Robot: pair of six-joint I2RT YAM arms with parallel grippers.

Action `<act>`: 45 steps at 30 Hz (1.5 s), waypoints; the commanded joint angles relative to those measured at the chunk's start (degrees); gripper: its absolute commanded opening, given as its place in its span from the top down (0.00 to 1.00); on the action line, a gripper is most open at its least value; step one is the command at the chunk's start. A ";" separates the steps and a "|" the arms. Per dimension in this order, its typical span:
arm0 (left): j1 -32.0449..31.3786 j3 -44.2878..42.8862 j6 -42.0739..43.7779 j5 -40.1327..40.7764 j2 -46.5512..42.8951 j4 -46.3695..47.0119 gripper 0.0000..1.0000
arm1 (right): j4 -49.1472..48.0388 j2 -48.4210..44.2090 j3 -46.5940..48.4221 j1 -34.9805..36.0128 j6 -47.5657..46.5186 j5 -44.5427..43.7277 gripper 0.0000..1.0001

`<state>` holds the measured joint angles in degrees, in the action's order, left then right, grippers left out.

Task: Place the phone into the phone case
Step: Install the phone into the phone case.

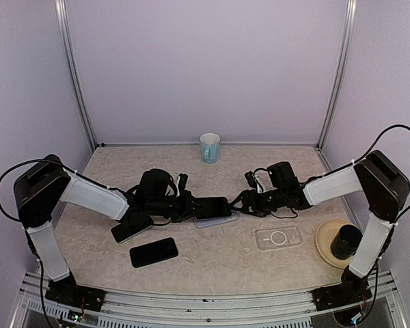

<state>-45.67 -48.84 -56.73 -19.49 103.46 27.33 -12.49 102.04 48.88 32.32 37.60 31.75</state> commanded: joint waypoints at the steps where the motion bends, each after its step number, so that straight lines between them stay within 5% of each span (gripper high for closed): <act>1: 0.73 -2.25 -0.68 -2.26 1.25 5.52 1.00 | -2.18 1.67 1.61 -0.59 0.07 1.84 0.28; 45: 3.20 -6.09 -7.06 -10.43 10.51 6.60 1.00 | -3.52 6.39 3.41 -1.84 -0.87 4.72 0.22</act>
<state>-42.85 -53.76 -61.69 -27.18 113.21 30.41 -14.90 107.31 50.87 31.07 37.15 35.24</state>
